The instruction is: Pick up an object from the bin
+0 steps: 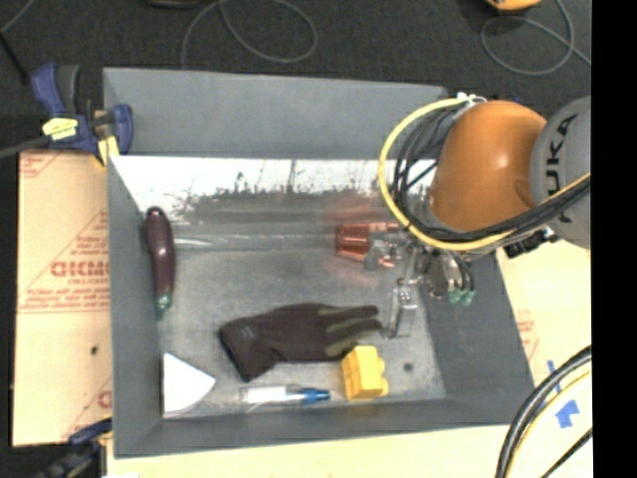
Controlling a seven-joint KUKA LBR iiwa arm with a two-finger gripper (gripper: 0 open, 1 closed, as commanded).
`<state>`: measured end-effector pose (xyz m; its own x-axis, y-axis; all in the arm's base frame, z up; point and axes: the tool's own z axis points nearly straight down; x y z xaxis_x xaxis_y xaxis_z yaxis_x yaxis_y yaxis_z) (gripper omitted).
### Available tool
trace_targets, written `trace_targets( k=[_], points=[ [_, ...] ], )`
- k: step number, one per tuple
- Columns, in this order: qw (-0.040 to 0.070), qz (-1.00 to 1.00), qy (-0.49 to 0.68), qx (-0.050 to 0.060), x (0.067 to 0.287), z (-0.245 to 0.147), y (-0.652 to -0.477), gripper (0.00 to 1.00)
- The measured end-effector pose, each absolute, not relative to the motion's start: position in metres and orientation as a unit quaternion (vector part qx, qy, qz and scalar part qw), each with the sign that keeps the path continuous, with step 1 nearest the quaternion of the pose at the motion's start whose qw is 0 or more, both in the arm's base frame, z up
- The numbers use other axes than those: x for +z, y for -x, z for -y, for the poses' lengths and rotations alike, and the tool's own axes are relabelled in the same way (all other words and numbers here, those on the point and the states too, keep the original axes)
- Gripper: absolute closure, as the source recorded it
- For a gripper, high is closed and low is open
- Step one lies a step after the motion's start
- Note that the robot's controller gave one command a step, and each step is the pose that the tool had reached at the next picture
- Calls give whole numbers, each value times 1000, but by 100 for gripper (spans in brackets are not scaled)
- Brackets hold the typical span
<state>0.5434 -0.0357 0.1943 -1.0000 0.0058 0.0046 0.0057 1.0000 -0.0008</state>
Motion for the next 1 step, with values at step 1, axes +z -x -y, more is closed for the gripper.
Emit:
trace_targets(
  k=[1],
  points=[
    [-2, 1000, 2, 1, 199, 36, -545, 0]
  ],
)
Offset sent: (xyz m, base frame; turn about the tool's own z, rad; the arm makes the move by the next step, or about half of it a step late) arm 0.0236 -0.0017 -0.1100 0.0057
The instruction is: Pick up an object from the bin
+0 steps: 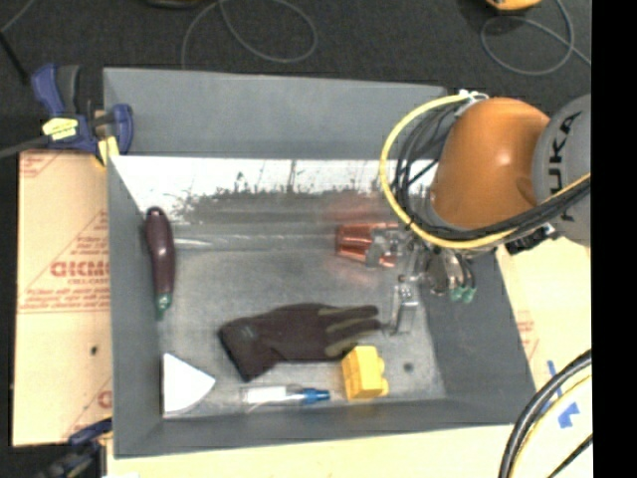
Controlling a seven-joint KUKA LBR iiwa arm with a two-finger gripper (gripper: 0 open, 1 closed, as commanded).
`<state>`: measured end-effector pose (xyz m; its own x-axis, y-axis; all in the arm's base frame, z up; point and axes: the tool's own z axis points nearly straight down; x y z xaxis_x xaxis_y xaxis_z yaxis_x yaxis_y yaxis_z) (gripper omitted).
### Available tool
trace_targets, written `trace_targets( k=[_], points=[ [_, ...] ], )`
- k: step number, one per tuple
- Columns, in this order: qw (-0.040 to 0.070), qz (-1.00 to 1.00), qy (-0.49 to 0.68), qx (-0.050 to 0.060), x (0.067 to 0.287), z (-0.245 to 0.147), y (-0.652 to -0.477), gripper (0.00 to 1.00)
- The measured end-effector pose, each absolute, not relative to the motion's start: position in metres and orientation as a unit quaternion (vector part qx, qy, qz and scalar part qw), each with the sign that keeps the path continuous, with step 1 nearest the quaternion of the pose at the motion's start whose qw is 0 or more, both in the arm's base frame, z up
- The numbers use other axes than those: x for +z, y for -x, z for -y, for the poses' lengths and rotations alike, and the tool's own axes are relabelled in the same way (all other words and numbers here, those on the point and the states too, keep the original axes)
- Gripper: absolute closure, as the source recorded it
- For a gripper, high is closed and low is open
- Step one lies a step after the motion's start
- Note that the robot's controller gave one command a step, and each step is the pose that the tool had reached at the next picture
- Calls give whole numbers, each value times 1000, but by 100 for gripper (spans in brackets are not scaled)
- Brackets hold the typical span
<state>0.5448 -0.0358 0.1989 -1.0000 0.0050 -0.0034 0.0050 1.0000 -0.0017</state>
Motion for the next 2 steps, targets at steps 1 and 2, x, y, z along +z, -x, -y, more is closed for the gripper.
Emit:
trace_targets(
  k=[1, 2],
  points=[
    [6, -1000, -3, -1, 164, 37, -555, 0],
    [3, -1000, -18, 0, 102, 36, -548, 0]
  ],
)
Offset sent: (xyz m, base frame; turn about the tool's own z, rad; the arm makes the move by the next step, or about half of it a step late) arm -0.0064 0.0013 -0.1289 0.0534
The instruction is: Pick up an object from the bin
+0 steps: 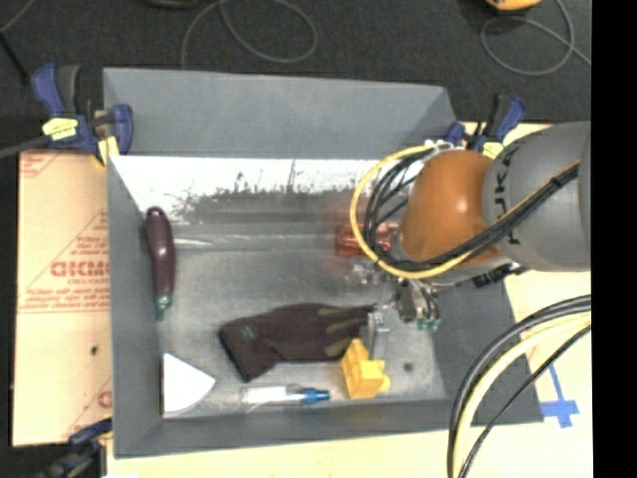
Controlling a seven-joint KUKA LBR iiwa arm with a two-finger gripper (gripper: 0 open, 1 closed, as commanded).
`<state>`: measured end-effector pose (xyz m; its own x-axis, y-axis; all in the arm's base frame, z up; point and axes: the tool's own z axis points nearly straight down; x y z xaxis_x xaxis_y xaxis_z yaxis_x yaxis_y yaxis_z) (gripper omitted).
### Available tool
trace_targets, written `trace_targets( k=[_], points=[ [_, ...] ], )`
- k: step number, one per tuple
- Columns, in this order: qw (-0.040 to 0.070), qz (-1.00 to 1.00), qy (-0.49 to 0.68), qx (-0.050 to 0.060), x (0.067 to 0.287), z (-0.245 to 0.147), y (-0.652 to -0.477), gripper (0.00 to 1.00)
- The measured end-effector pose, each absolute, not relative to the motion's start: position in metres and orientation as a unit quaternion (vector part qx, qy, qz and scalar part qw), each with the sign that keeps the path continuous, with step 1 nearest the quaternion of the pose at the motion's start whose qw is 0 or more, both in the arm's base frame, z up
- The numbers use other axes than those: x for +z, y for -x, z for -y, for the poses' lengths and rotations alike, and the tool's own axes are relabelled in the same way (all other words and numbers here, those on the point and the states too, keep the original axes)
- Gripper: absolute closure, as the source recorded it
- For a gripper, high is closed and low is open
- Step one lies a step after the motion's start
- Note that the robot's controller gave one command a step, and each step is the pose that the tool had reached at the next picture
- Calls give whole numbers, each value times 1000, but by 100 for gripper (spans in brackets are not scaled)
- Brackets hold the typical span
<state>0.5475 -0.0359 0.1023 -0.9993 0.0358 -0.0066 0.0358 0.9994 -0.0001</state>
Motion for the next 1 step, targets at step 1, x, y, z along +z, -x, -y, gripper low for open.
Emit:
trace_targets(
  k=[1],
  points=[
    [3, -1000, -31, 1, 87, 39, -547, 0]
  ],
)
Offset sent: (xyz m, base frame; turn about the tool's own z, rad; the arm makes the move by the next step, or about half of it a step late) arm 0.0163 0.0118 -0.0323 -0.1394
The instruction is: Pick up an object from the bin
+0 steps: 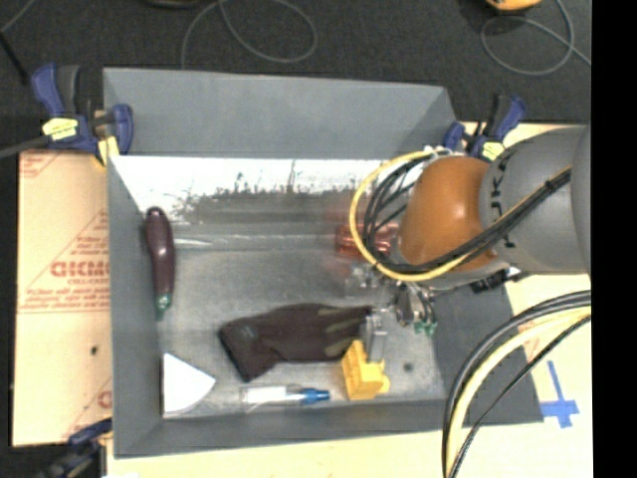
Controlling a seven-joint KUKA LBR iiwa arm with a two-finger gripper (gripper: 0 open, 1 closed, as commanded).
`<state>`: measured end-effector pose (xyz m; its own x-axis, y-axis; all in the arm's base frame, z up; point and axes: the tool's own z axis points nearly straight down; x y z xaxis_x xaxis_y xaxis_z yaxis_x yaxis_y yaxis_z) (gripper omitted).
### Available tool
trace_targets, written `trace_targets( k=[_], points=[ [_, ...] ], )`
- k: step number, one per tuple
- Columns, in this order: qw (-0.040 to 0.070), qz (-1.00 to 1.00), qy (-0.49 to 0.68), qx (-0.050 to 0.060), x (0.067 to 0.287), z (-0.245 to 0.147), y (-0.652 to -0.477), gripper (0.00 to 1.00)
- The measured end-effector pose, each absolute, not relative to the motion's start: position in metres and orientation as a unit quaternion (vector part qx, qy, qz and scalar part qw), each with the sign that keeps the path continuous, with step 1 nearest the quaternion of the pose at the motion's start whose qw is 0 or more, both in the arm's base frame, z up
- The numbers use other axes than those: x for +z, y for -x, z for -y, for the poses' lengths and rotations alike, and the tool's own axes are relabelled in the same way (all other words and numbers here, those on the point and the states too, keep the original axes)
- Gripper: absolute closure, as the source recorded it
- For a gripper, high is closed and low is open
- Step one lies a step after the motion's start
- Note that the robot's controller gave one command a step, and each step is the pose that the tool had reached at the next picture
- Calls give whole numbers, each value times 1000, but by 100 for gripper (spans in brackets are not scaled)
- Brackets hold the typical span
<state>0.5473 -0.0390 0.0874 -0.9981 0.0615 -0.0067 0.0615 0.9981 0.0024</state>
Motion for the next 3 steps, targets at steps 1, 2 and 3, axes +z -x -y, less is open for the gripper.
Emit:
trace_targets(
  k=[1, 2, 3],
  points=[
    [5, -999, -32, -1, 108, 38, -548, 100],
    [5, -999, -32, -1, 108, 38, -548, 100],
    [7, -1000, -16, -2, 223, 28, -563, 100]
  ],
)
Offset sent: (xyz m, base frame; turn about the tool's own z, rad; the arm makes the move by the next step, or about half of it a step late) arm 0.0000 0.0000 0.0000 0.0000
